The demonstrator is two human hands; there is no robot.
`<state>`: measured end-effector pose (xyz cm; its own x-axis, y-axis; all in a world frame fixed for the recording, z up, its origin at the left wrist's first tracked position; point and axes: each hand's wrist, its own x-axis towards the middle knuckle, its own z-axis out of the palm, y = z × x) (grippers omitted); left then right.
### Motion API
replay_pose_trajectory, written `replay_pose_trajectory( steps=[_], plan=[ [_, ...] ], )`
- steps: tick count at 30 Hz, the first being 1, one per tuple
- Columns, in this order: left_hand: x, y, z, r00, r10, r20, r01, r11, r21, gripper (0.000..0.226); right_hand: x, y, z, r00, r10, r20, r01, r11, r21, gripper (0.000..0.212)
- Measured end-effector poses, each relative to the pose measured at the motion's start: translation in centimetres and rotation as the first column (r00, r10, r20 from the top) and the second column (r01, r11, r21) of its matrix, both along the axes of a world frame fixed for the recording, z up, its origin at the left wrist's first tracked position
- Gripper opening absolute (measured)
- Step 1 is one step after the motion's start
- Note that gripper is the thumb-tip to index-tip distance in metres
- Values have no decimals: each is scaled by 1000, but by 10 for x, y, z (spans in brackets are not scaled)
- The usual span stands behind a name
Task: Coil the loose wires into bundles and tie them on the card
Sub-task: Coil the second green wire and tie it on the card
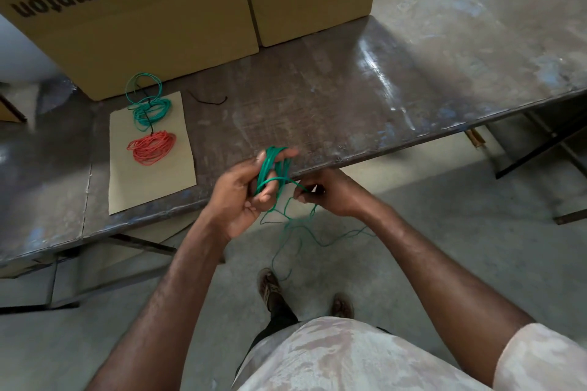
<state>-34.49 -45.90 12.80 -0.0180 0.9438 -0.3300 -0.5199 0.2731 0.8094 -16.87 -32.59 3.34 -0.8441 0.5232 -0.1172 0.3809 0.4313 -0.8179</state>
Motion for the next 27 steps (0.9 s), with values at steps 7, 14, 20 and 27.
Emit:
replay_pose_trajectory(
  steps=[7, 14, 20, 27],
  plan=[
    [-27, -5, 41, 981, 70, 183, -121, 951, 285, 57, 57, 5, -75, 859, -405, 314, 360, 913, 194, 18],
    [-24, -2, 32, 988, 53, 147, -85, 971, 222, 57, 57, -1, -73, 880, -410, 241, 387, 912, 138, 15],
    [-6, 5, 19, 984, 26, 175, -54, 986, 156, 57, 16, -13, -22, 990, -131, 43, 138, 963, -230, 56],
    [-9, 7, 10, 994, 106, 35, -107, 993, 40, 55, 18, -7, 25, 925, -245, -289, 44, 827, -561, 20]
  ],
)
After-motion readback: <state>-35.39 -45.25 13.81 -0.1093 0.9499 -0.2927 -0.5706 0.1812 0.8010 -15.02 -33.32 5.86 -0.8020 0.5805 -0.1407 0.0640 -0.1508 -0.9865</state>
